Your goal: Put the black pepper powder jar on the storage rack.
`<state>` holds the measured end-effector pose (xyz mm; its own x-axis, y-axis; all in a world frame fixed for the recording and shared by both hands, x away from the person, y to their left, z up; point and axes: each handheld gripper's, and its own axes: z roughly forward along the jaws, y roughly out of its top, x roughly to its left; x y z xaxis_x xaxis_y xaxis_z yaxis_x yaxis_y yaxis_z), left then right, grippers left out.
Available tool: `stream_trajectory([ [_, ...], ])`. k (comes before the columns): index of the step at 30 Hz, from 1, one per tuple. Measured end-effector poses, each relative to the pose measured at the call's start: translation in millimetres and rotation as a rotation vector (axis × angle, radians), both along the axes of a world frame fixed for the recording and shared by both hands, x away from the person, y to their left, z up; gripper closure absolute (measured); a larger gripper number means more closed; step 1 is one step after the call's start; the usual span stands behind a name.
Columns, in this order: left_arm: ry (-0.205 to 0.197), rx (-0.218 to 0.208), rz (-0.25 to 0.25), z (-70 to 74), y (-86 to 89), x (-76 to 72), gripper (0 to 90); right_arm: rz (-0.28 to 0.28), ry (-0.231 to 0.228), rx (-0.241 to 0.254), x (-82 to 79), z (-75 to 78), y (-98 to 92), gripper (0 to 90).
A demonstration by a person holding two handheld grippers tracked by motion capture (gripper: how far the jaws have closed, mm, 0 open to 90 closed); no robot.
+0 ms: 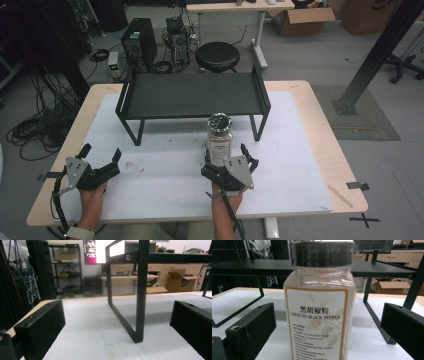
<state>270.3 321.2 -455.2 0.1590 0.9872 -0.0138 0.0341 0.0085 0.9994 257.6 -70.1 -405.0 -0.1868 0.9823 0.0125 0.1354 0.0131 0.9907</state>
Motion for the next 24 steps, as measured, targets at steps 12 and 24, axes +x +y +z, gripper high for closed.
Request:
stream_trajectory([
  [12, -0.001, -0.004, -0.003, 0.0, 0.2, -0.1, 0.5, -0.036, 0.03, 0.0, 10.5, -10.8, 14.1, 0.0],
  [24, -0.001, -0.003, -0.007, 0.0, 0.4, -0.1, 0.5, -0.066, 0.045, -0.001, 22.5, -16.7, 23.9, 0.0],
])
